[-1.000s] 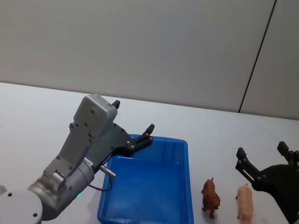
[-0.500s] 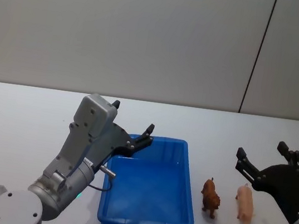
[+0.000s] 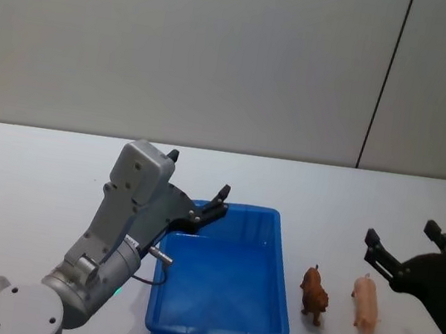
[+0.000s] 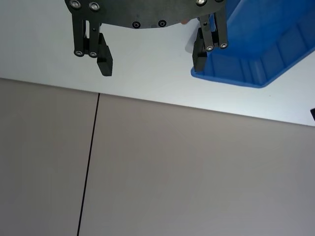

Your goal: Pick up the two dolls from the table and place them into the box.

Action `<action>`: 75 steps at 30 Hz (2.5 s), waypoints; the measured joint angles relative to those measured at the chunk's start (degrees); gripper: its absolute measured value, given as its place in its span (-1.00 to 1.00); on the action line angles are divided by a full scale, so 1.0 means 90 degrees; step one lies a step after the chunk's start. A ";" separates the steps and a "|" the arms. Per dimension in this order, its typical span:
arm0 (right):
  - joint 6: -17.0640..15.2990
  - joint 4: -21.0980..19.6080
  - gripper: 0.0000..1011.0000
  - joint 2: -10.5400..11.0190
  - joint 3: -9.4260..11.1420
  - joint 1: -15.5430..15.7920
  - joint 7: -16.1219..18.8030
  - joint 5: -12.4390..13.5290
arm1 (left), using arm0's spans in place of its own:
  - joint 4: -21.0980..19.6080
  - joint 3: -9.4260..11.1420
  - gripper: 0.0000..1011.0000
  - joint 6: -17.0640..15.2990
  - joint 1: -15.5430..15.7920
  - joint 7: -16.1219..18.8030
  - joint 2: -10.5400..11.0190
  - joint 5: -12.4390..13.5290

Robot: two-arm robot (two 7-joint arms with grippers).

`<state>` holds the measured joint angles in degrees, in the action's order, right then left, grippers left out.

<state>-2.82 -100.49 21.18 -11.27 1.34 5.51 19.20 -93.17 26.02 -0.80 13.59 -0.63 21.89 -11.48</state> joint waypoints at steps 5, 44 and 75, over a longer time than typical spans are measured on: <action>-0.0124 0.0031 0.98 0.0135 0.0089 0.0065 0.0164 0.0152 | 0.0000 0.0000 0.98 0.0000 0.0000 0.0000 0.0000 0.0000; -0.1165 0.1312 0.98 0.0052 -0.0060 -0.0387 0.0941 -0.0220 | 0.0000 0.0000 0.98 0.0000 0.0000 0.0000 0.0000 0.0000; -0.1581 0.2222 0.40 -0.0289 -0.0163 -0.0807 0.1041 0.0243 | 0.0000 0.0000 0.98 0.0000 0.0000 0.0000 0.0000 0.0000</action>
<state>-17.05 -80.49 18.58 -12.73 -5.92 14.88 21.39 -93.17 26.03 -0.80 13.59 -0.62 21.90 -11.48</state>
